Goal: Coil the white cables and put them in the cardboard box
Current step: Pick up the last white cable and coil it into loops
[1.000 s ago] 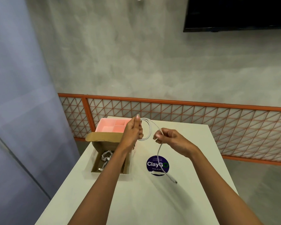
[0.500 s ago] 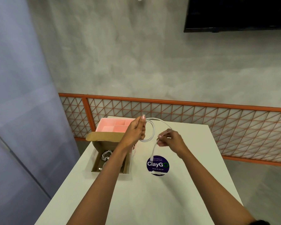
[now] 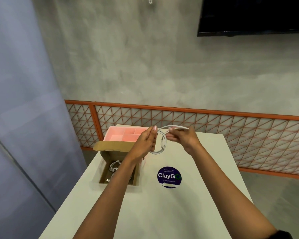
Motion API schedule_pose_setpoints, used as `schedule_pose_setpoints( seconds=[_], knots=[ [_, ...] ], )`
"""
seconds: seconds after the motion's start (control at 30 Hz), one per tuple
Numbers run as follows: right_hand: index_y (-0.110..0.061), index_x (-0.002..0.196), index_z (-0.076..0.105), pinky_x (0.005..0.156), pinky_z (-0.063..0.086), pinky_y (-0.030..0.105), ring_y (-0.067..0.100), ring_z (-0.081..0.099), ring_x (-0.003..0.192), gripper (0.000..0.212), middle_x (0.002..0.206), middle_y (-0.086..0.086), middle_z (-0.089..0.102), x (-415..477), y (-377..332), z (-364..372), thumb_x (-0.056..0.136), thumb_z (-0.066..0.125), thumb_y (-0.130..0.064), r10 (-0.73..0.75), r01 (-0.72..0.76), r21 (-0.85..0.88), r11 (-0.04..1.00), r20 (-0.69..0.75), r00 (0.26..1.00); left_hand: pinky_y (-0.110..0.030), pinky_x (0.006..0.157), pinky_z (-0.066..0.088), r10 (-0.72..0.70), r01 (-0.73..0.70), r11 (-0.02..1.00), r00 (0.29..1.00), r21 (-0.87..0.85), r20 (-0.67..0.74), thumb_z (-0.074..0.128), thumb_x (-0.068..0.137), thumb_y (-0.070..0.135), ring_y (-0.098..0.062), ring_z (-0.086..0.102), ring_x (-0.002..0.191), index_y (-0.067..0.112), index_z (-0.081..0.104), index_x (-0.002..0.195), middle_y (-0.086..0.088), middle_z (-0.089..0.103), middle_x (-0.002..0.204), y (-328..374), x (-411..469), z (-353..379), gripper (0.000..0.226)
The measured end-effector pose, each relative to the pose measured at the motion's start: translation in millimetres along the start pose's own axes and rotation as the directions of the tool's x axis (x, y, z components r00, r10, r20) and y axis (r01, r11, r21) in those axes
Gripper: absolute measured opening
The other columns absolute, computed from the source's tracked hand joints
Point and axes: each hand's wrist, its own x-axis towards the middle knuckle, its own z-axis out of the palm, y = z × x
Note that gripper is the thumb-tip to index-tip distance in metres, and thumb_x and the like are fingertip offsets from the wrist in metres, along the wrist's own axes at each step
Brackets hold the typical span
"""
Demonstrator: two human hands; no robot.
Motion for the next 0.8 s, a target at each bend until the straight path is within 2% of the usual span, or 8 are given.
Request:
schedule_pose_setpoints(
  seconds=[0.1, 0.2, 0.3, 0.4, 0.47, 0.57, 0.67, 0.8],
  knots=[
    [-0.004, 0.1, 0.065, 0.074, 0.056, 0.032, 0.019, 0.067, 0.078, 0.011, 0.084, 0.007, 0.068, -8, 2, 3, 0.091, 0.057, -0.005, 0.189, -0.15, -0.158, 0.976, 0.276, 0.942, -0.026, 0.056, 0.037, -0.008, 0.009, 1.0, 0.999, 0.022, -0.039, 0.033, 0.101, 0.04, -0.025, 0.043, 0.071, 0.006, 0.052, 0.103, -0.014, 0.05, 0.083, -5, 1, 2, 0.039],
    [-0.017, 0.09, 0.063, 0.086, 0.045, 0.035, 0.019, 0.06, 0.096, 0.02, 0.082, -0.003, 0.069, -11, 2, 2, 0.098, 0.047, -0.025, 0.348, -0.285, -0.213, 0.935, 0.394, 0.851, -0.029, 0.056, 0.037, -0.028, 0.029, 0.999, 0.993, 0.013, -0.116, 0.033, 0.101, 0.04, -0.026, 0.043, 0.072, 0.001, 0.051, 0.108, -0.014, 0.049, 0.082, -13, 2, 0, 0.043],
    [-0.019, 0.087, 0.064, 0.091, 0.047, 0.038, 0.011, 0.062, 0.087, 0.03, 0.082, -0.005, 0.067, -15, 1, 1, 0.096, 0.045, -0.041, 0.385, -0.332, -0.195, 0.923, 0.457, 0.802, -0.039, 0.065, 0.044, -0.041, 0.051, 0.997, 0.986, 0.062, -0.162, 0.032, 0.099, 0.045, -0.028, 0.053, 0.077, 0.008, 0.053, 0.11, -0.021, 0.057, 0.085, -18, 3, -1, 0.044],
    [-0.012, 0.09, 0.067, 0.085, 0.054, 0.033, 0.011, 0.064, 0.079, 0.009, 0.081, 0.001, 0.067, -18, 0, 6, 0.092, 0.059, -0.016, 0.329, -0.265, -0.201, 0.943, 0.463, 0.823, -0.039, 0.066, 0.043, -0.063, 0.073, 0.996, 0.983, 0.051, -0.173, 0.031, 0.101, 0.042, -0.027, 0.053, 0.076, 0.003, 0.051, 0.111, -0.016, 0.057, 0.088, -17, 3, 0, 0.045],
    [0.001, 0.095, 0.068, 0.077, 0.058, 0.026, 0.015, 0.066, 0.075, 0.013, 0.084, 0.009, 0.069, -18, 0, 8, 0.086, 0.067, -0.007, 0.264, -0.14, -0.335, 0.932, 0.361, 0.895, -0.038, 0.064, 0.044, -0.076, 0.097, 0.991, 0.975, 0.093, -0.206, 0.031, 0.101, 0.041, -0.027, 0.053, 0.075, 0.003, 0.052, 0.107, -0.016, 0.057, 0.087, -20, 5, -1, 0.044],
    [0.005, 0.094, 0.07, 0.07, 0.059, 0.028, 0.018, 0.067, 0.069, 0.021, 0.083, 0.016, 0.071, -18, -6, 8, 0.081, 0.073, -0.012, 0.025, 0.114, -0.63, 0.768, 0.208, 0.978, -0.034, 0.062, 0.042, -0.084, 0.145, 0.968, 0.957, 0.206, -0.277, 0.03, 0.102, 0.04, -0.024, 0.053, 0.075, 0.009, 0.052, 0.096, -0.017, 0.057, 0.085, -27, 8, -2, 0.038],
    [-0.007, 0.088, 0.065, 0.075, 0.055, 0.038, 0.015, 0.064, 0.075, 0.011, 0.084, 0.007, 0.069, -22, -21, 12, 0.088, 0.065, -0.018, -0.15, 0.333, -0.693, 0.639, 0.312, 0.938, -0.031, 0.061, 0.04, -0.071, 0.153, 0.952, 0.953, 0.266, -0.295, 0.031, 0.103, 0.035, -0.02, 0.051, 0.075, 0.011, 0.049, 0.089, -0.012, 0.055, 0.082, -33, 7, -4, 0.033],
    [-0.012, 0.091, 0.049, 0.086, 0.052, 0.034, 0.013, 0.068, 0.092, 0.01, 0.094, -0.001, 0.071, -28, -37, 21, 0.099, 0.048, -0.018, -0.175, 0.319, -0.364, 0.875, 0.375, 0.91, -0.041, 0.073, 0.046, -0.05, 0.137, 0.936, 0.964, 0.325, -0.261, 0.031, 0.103, 0.031, -0.023, 0.054, 0.081, 0.005, 0.052, 0.099, -0.015, 0.06, 0.088, -36, 3, 0, 0.033]
  ],
)
